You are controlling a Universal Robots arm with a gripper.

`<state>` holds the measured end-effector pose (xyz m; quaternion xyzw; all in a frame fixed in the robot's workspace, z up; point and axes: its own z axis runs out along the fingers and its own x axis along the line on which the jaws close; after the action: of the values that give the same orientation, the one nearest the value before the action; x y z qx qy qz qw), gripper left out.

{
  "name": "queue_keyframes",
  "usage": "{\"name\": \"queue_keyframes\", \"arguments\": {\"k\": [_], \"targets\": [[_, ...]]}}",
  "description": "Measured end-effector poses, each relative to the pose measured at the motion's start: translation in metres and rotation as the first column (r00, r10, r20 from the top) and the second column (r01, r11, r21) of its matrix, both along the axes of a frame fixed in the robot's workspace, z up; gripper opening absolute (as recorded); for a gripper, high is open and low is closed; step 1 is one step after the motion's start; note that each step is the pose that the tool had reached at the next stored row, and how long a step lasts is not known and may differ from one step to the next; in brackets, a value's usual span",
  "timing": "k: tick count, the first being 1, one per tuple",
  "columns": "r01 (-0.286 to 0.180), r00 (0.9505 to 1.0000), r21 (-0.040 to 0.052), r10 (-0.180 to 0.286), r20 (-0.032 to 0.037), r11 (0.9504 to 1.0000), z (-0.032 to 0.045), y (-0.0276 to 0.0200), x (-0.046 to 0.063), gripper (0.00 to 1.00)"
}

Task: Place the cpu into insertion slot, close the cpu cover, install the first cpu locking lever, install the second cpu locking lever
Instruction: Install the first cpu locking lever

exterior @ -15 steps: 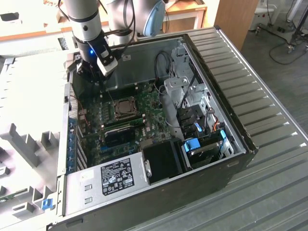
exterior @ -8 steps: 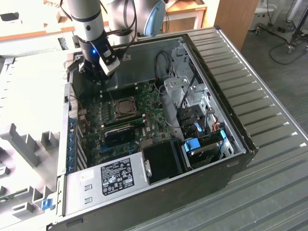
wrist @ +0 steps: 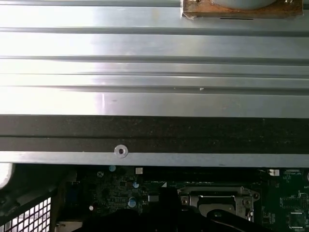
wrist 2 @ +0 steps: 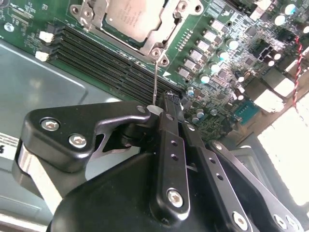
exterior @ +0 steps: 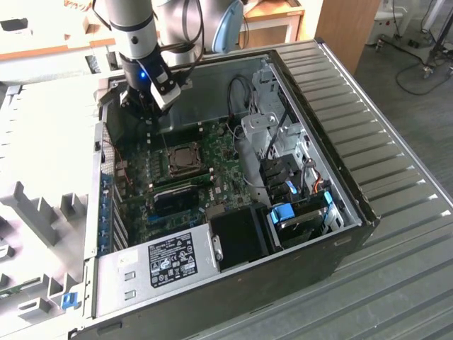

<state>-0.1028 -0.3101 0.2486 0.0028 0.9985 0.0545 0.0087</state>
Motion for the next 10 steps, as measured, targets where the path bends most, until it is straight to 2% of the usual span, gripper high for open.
{"name": "queue_keyframes", "arguments": {"k": [10], "targets": [[0.000, 1.0000, 0.0000, 0.000, 0.0000, 1.0000, -0.0007, 0.0004, 0.0093, 0.11]]}}
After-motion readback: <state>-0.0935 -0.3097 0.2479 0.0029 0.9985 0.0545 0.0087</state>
